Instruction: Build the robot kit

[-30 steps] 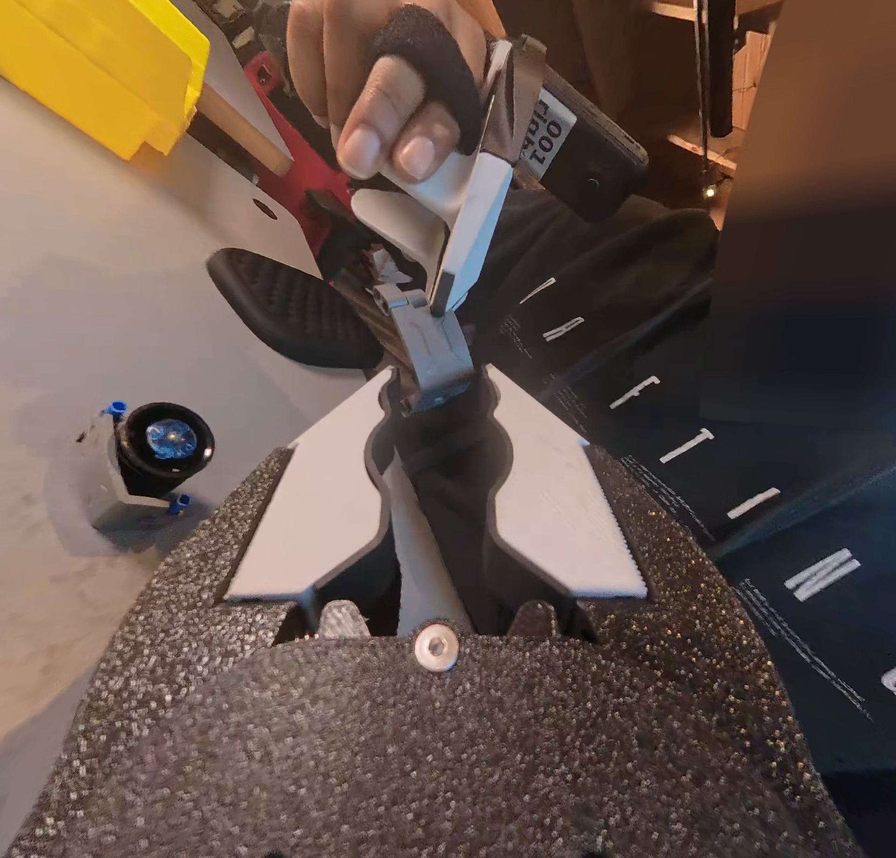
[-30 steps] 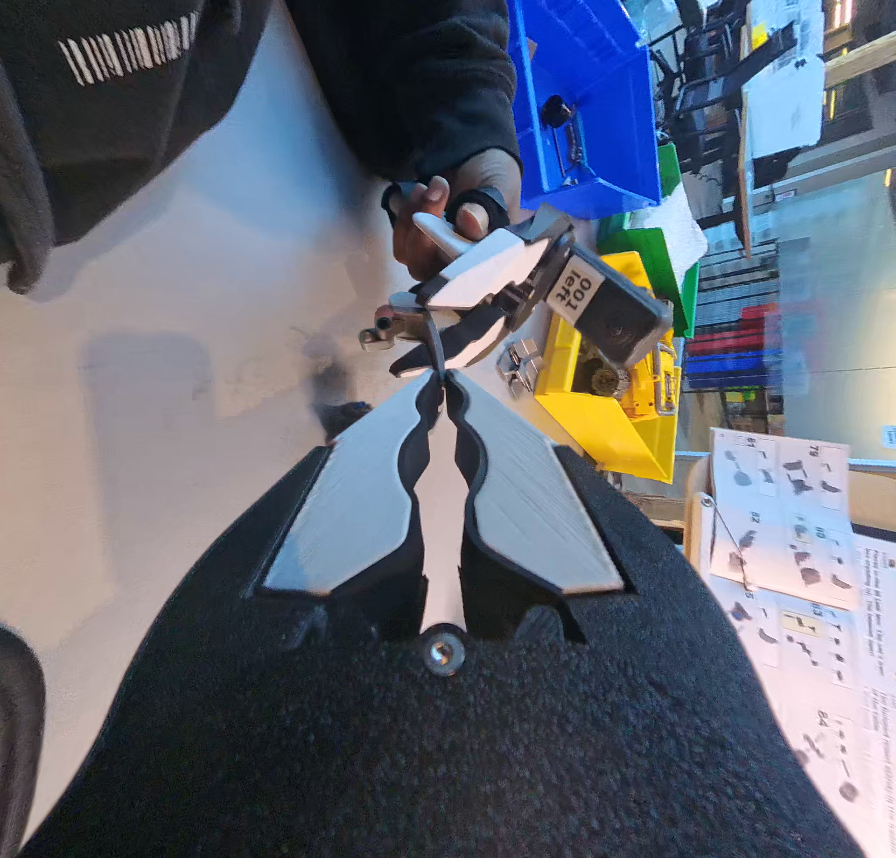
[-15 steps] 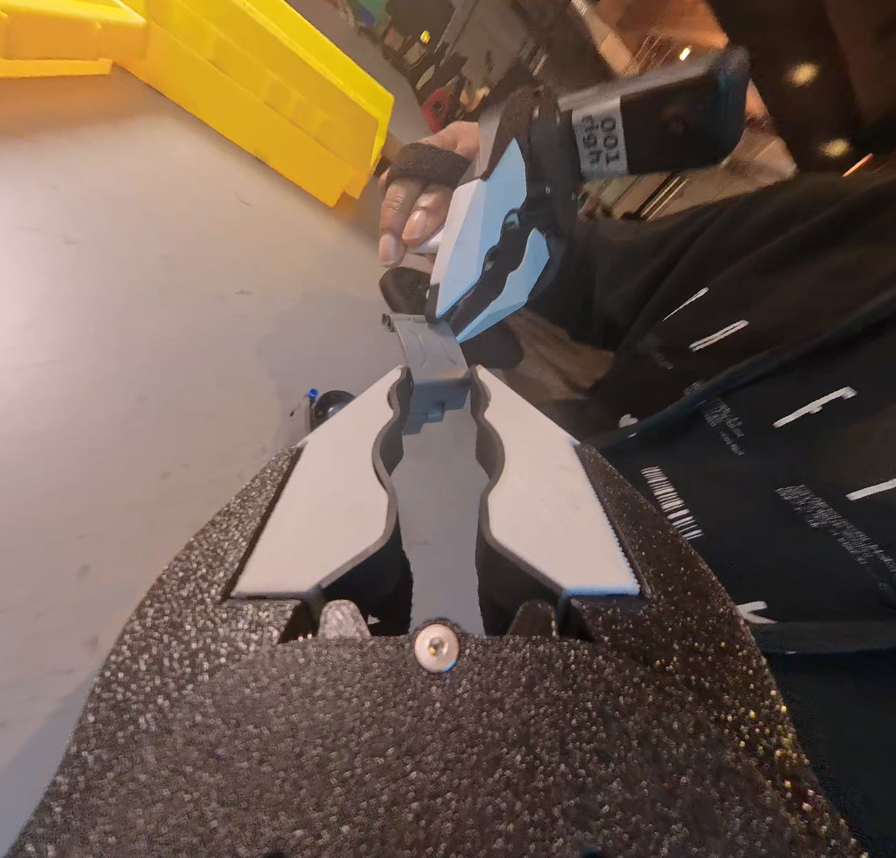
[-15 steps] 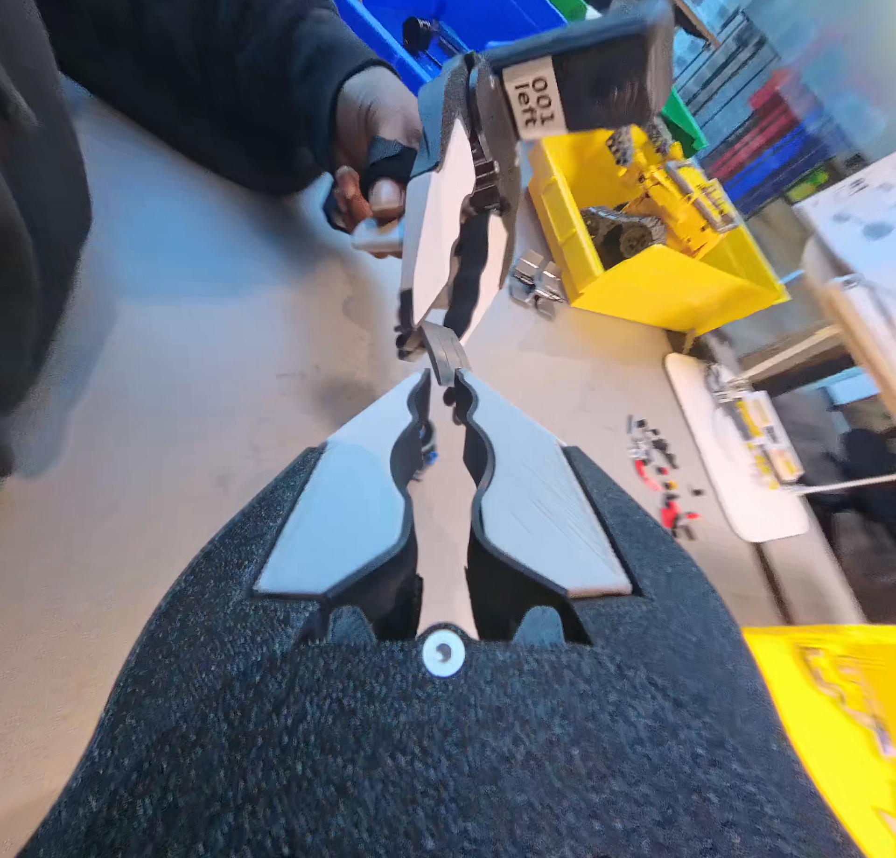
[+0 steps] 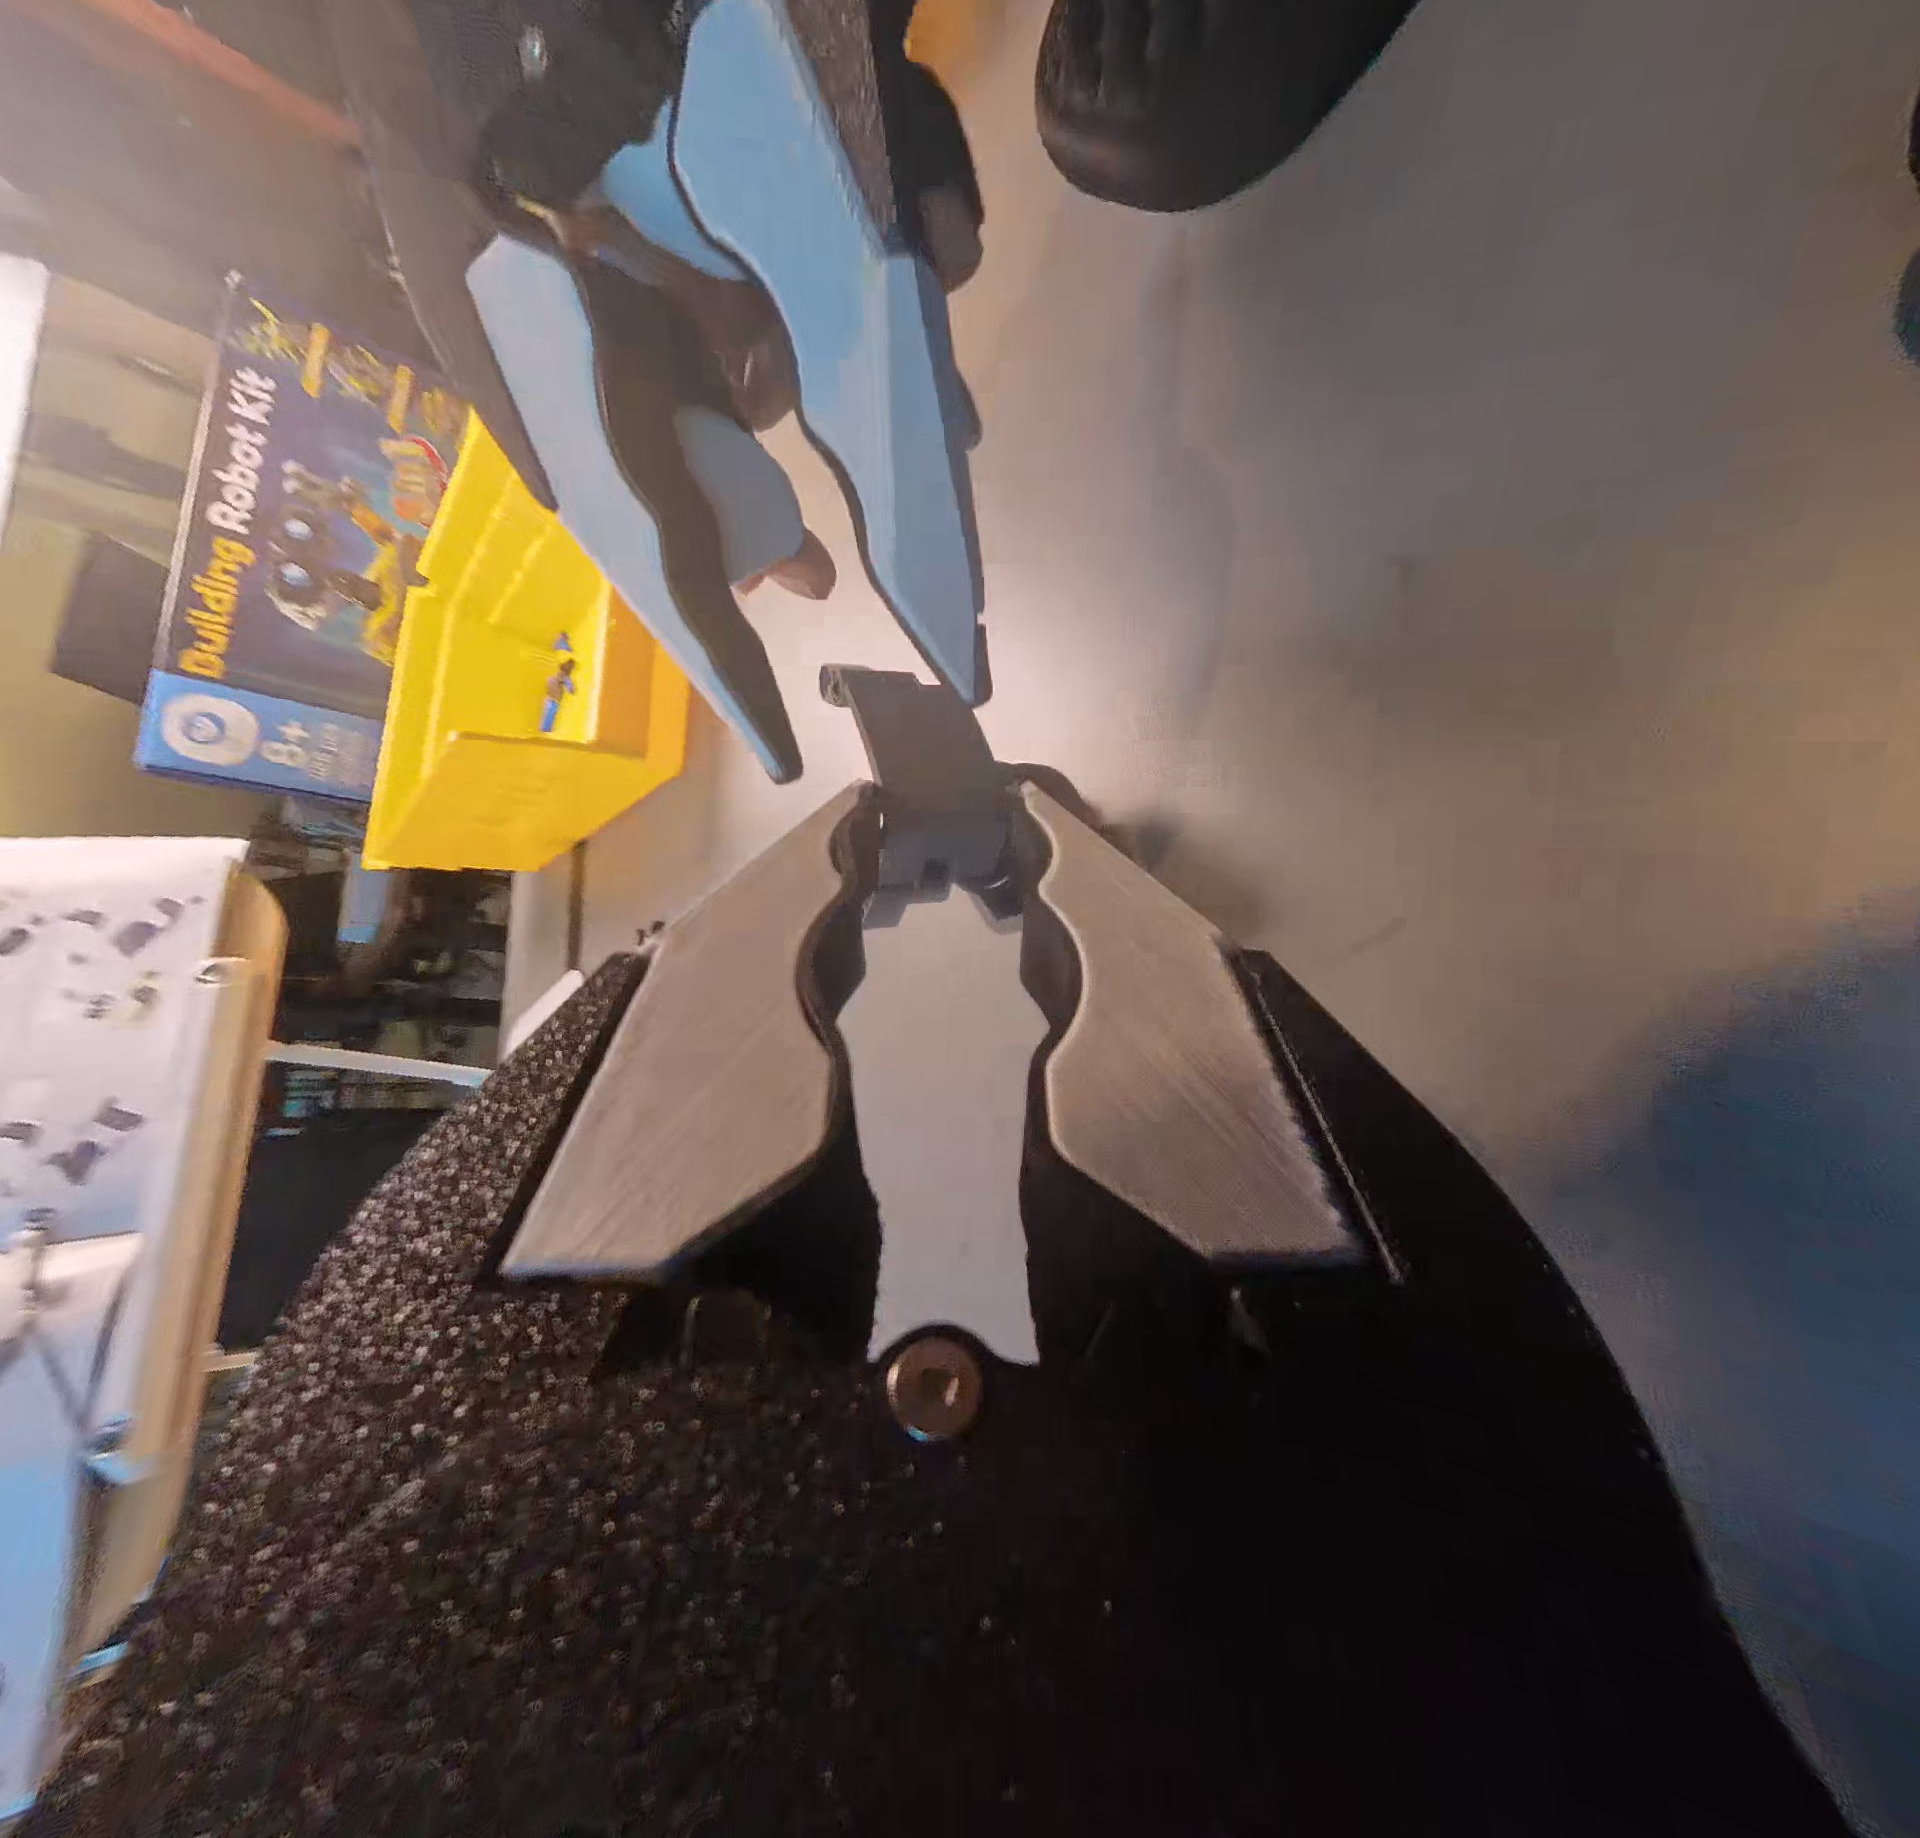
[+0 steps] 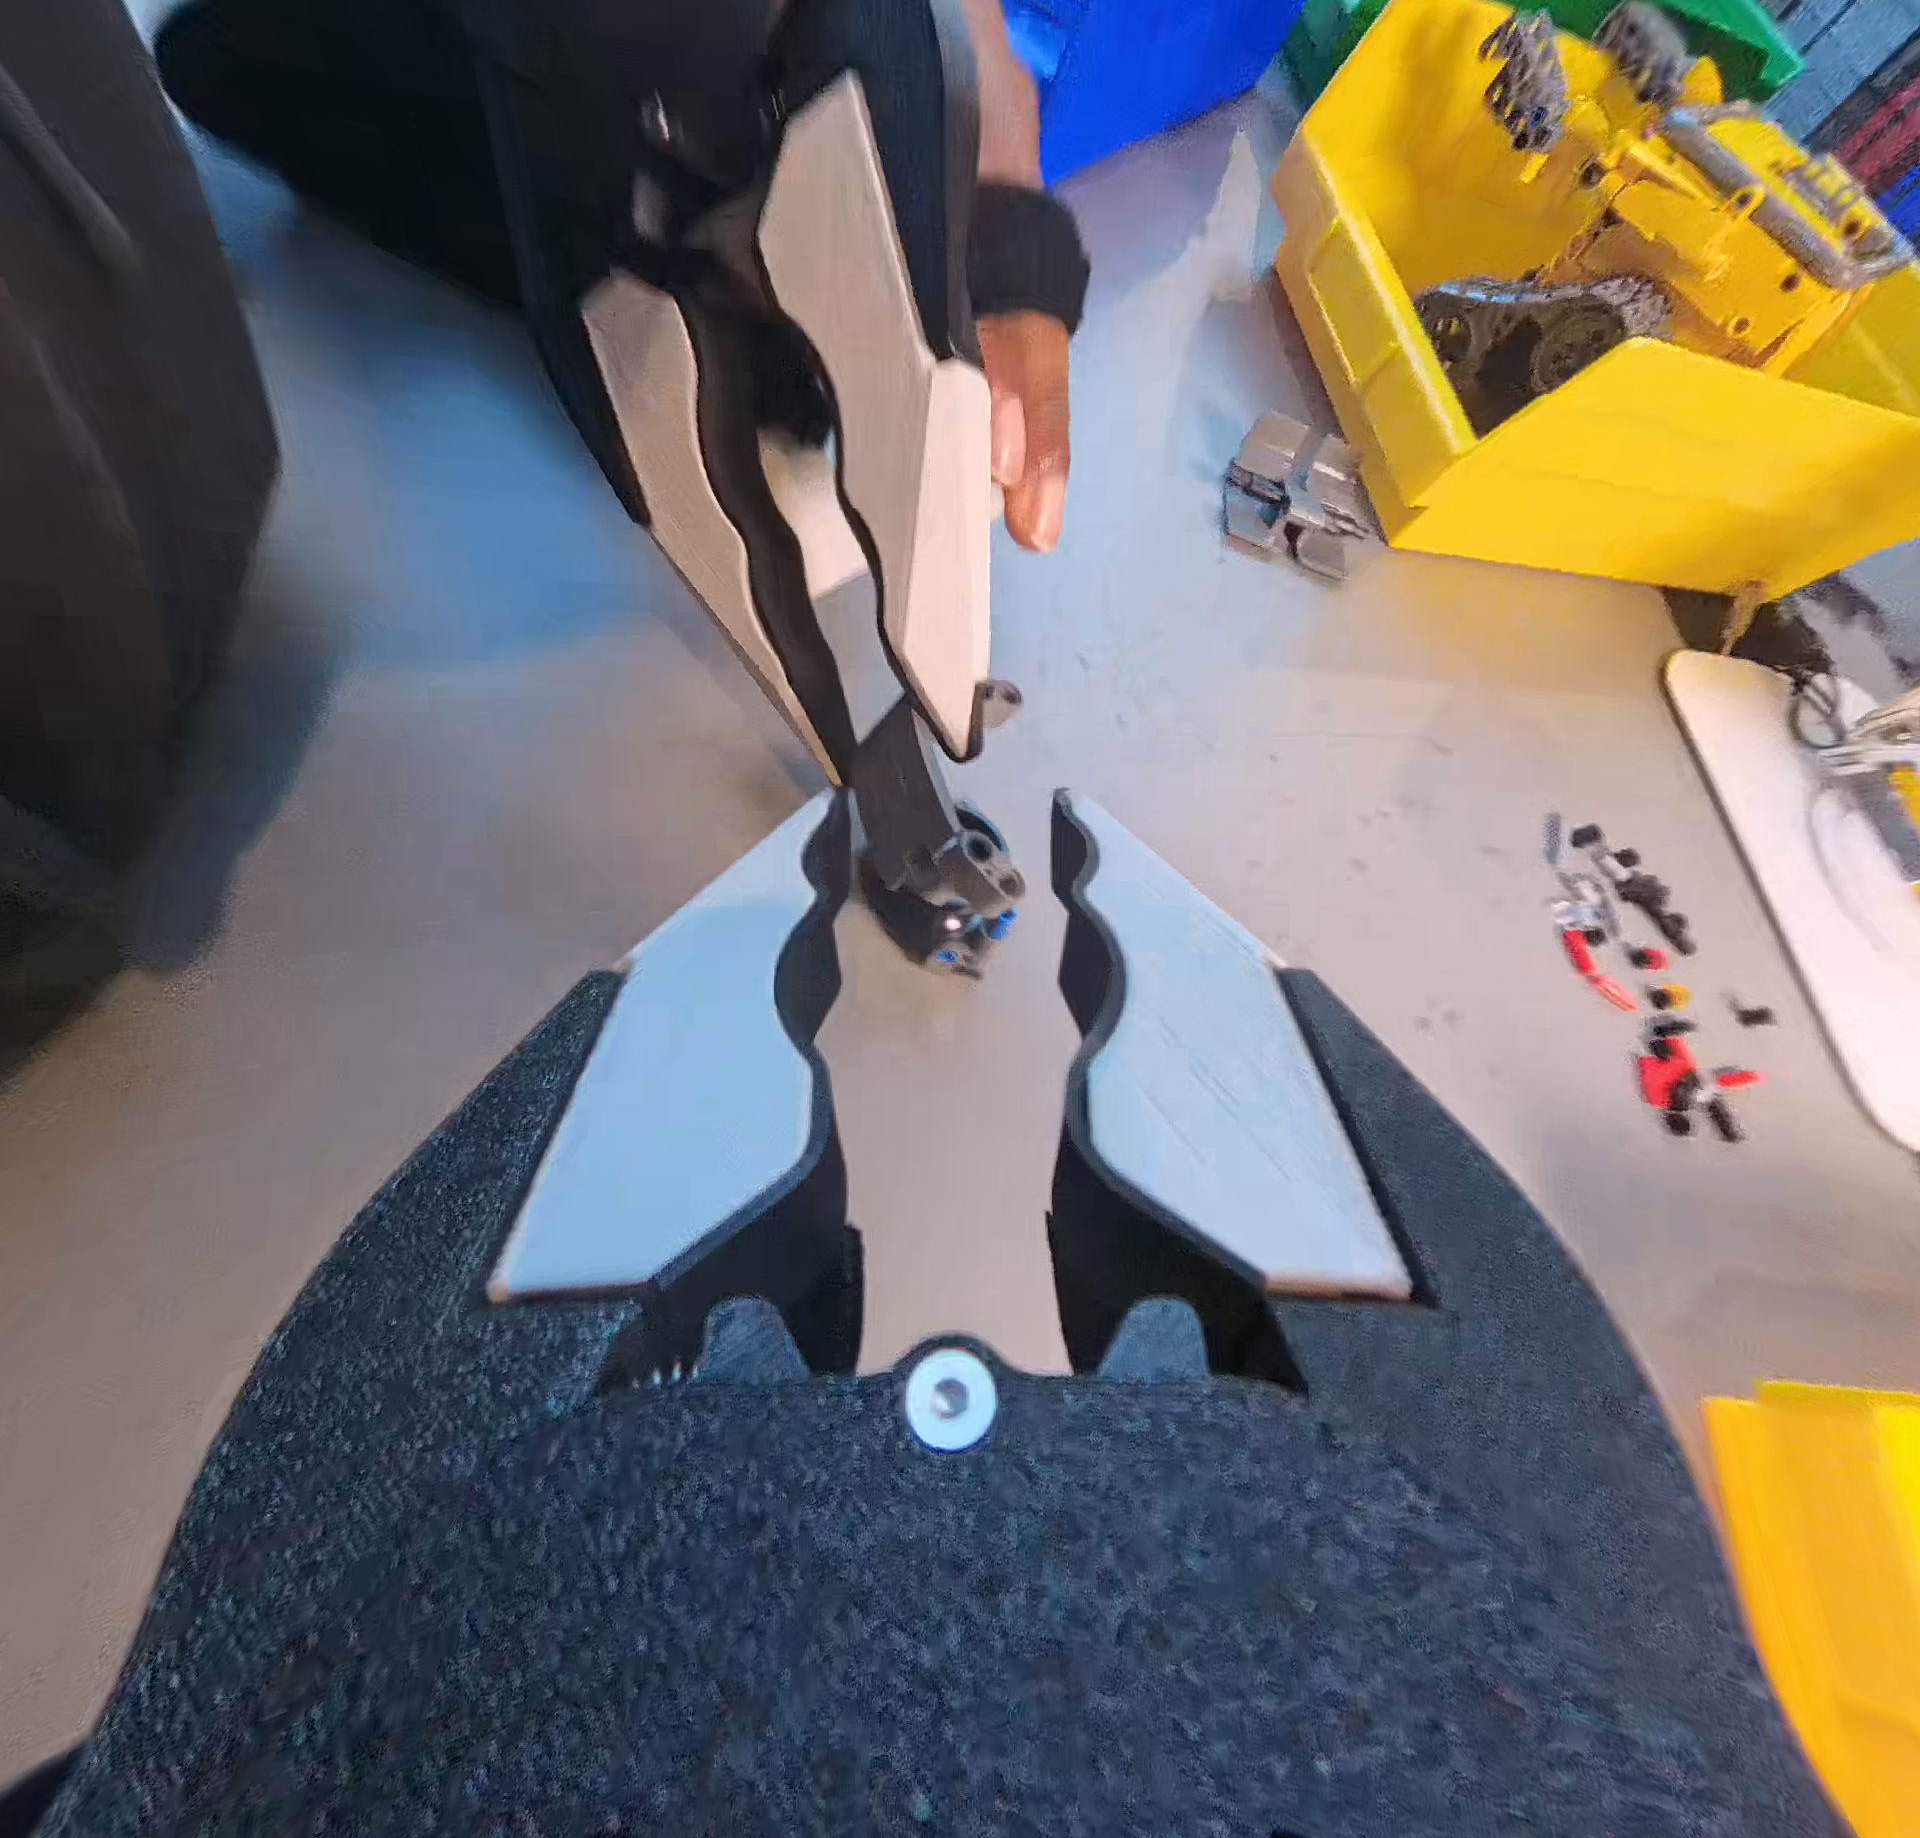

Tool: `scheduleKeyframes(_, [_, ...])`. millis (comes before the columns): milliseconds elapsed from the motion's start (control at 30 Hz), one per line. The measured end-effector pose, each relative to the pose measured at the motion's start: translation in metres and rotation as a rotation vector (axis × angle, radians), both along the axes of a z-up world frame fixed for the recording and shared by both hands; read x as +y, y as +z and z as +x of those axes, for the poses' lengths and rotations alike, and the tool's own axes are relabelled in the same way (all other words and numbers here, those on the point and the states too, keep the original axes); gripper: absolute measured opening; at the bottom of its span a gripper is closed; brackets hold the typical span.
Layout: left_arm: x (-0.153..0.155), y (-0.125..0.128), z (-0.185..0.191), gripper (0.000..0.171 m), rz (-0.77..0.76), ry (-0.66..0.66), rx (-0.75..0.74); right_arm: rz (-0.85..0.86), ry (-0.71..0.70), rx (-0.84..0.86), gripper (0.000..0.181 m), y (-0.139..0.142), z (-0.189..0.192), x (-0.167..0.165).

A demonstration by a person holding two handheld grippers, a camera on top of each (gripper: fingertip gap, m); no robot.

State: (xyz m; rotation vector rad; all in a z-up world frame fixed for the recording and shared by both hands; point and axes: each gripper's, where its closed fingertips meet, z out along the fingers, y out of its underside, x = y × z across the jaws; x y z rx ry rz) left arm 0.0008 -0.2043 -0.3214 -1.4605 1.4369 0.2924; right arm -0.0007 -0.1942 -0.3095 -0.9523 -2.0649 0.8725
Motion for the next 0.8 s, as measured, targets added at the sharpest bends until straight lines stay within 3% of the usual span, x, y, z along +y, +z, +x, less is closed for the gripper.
scheduleKeyframes(67, [0.0, 0.001, 0.0, 0.024, 0.048, -0.007, 0.046, 0.043, 0.018, -0.029, 0.036, -0.007, 0.0, 0.003])
scheduleKeyframes(367, [0.0, -0.001, 0.002, 0.023, 0.115, -0.03, 0.124, -0.247, 0.173, -0.061, 0.013, 0.001, 0.01, -0.008])
scheduleKeyframes(467, [-0.006, 0.006, 0.006, 0.024, 0.004, -0.072, -0.076, -0.289, 0.261, -0.048, 0.011, 0.009, 0.014, -0.016])
scheduleKeyframes(667, [-0.012, 0.044, -0.008, 0.048, -0.492, -0.155, -0.792, -0.28, 0.414, -0.05, 0.008, 0.02, 0.02, -0.025])
scheduleKeyframes(733, [-0.014, 0.044, -0.007, 0.057, -0.597, -0.189, -0.875, -0.31, 0.473, -0.047, 0.008, 0.028, 0.022, -0.033])
scheduleKeyframes(800, [-0.018, 0.041, 0.001, 0.062, -0.641, -0.231, -0.864, -0.336, 0.521, -0.052, 0.008, 0.032, 0.022, -0.038])
